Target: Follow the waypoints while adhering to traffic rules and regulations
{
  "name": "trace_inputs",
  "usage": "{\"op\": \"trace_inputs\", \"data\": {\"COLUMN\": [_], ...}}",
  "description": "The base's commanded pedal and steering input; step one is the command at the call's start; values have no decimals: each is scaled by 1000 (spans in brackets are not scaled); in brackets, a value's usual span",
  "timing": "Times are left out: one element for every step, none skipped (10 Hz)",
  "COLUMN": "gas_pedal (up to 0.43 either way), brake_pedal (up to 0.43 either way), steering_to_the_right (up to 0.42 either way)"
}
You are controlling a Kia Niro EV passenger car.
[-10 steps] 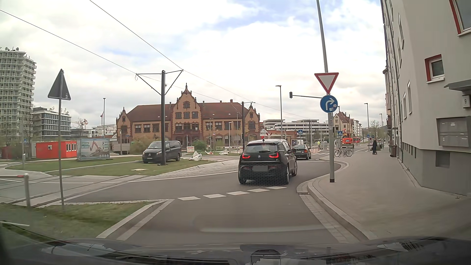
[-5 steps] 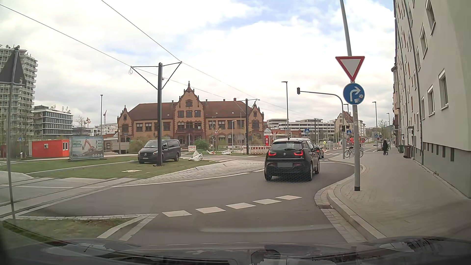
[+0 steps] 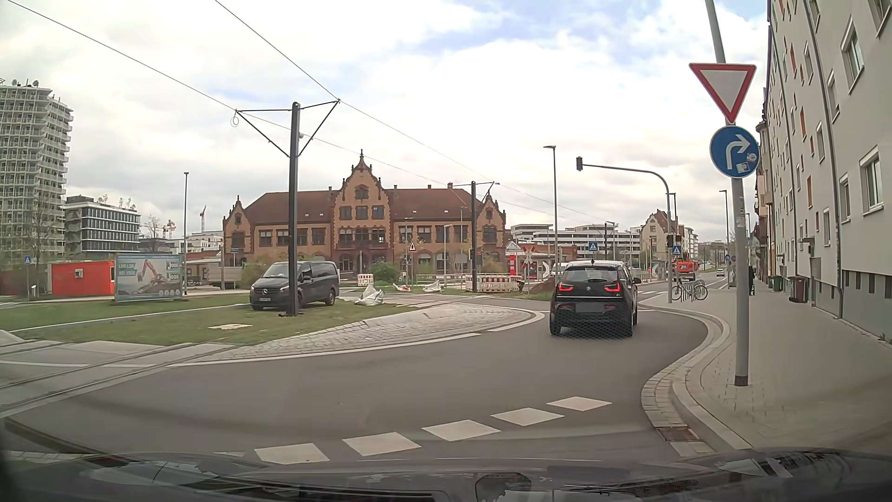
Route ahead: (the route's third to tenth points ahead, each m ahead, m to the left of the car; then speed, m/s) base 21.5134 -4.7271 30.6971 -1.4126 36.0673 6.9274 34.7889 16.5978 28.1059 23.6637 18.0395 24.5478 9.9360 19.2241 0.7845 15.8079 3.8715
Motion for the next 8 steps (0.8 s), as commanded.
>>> {"op": "trace_inputs", "data": {"gas_pedal": [79,98,118,118,138,138,138,130], "brake_pedal": [0,0,0,0,0,0,0,0], "steering_to_the_right": [7,19,34,49,65,84,102,127]}}
